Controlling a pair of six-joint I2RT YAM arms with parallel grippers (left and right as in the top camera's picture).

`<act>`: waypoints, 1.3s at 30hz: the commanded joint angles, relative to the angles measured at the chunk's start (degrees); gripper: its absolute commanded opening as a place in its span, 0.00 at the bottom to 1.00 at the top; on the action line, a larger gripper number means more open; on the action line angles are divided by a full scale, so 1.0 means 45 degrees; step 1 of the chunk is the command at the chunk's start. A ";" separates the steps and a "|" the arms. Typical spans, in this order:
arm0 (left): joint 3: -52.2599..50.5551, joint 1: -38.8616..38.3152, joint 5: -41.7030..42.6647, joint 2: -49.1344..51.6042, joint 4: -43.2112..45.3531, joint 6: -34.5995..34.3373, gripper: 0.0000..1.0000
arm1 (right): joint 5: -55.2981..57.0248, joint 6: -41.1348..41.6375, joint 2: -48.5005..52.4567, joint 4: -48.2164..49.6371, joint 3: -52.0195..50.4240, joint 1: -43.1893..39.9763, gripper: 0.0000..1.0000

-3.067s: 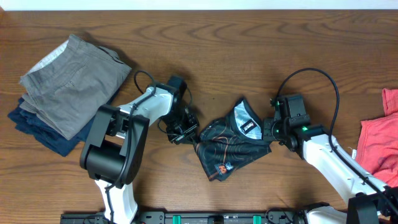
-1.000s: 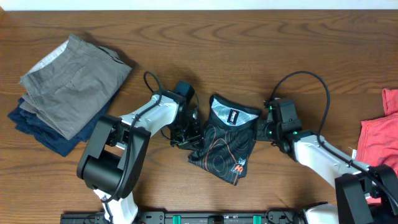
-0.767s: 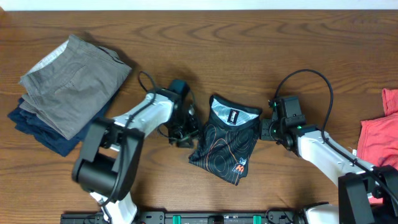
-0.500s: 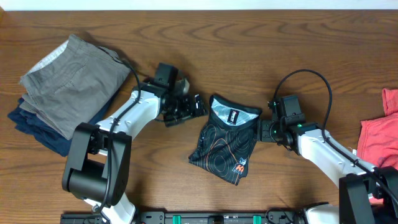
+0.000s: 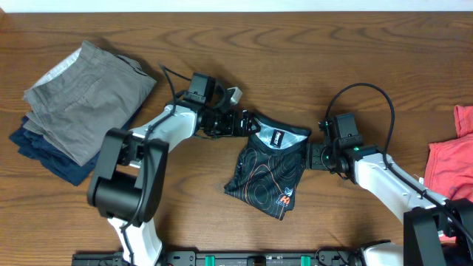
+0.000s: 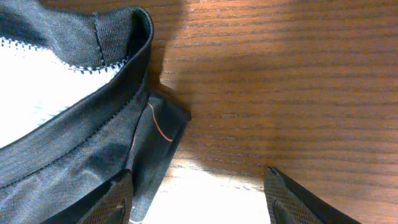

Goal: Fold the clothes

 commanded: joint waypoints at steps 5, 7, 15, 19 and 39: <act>-0.0053 -0.1229 0.0889 0.1622 0.0092 -0.0102 0.98 | -0.0117 0.0005 0.0185 -0.0219 -0.0228 -0.0121 0.65; -0.0053 -0.1467 0.0636 0.1666 0.0146 -0.0097 0.82 | -0.0117 0.0005 0.0185 -0.0248 -0.0228 -0.0121 0.65; -0.0049 -0.1404 0.0525 0.1642 0.0860 -0.0107 0.19 | -0.0107 0.0000 0.0185 -0.0447 -0.0228 -0.0121 0.65; 0.0117 -0.1180 0.0525 0.1583 0.0879 -0.0151 0.06 | -0.0102 0.0000 0.0185 -0.0442 -0.0228 -0.0121 0.64; 0.0495 0.2603 -0.6110 -0.6392 -0.0933 -0.0194 0.06 | 0.0481 0.0000 0.0185 -0.0549 -0.0228 -0.0151 0.62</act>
